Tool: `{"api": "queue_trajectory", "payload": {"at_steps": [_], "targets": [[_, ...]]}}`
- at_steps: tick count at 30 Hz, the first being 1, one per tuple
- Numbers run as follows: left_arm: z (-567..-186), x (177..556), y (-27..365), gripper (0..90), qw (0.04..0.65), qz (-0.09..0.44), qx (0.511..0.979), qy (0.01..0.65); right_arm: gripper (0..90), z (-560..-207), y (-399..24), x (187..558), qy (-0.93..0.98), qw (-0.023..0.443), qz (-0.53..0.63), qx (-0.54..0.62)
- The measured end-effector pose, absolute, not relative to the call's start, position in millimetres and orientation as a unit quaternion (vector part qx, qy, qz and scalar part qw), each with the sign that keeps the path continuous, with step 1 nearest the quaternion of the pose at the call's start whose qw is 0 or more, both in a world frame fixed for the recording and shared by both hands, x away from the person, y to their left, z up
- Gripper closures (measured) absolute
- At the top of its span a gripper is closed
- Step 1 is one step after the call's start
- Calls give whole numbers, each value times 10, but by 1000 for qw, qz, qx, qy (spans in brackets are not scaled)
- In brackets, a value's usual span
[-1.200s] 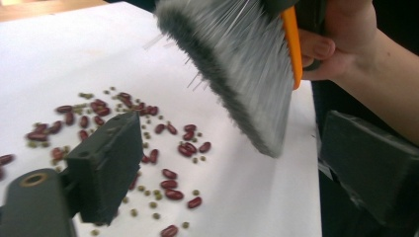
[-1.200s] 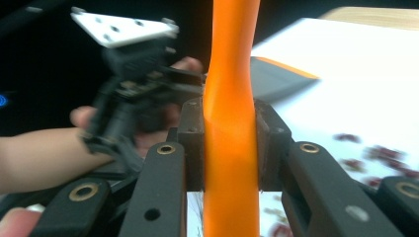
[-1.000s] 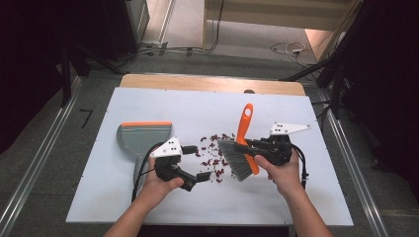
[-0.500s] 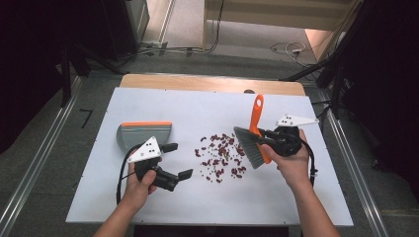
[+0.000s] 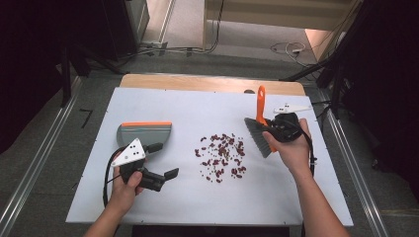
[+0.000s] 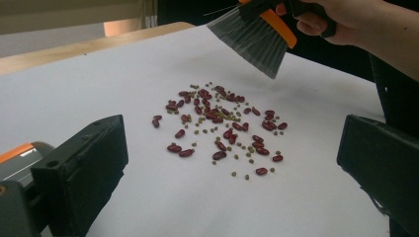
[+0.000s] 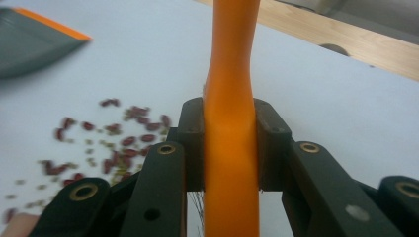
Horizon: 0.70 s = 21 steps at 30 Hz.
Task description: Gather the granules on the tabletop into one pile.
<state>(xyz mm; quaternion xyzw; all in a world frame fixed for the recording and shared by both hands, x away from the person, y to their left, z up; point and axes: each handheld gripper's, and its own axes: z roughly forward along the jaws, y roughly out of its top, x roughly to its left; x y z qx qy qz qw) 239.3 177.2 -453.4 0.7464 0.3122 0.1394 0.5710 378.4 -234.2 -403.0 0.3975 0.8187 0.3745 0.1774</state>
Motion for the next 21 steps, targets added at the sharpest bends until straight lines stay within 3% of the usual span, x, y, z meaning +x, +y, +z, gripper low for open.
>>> {"api": "queue_trajectory", "payload": {"at_steps": [12, 21], "targets": [[-4579, 2375, 1794, 0, 567, 141, 748, 316, 687, -4303, -1722, 4064, 862, 245, 244, 371], [-4596, 2354, 1820, 0, 565, 143, 748, 318, 688, -4463, -1335, 4097, 884, 212, 224, 350]]}}
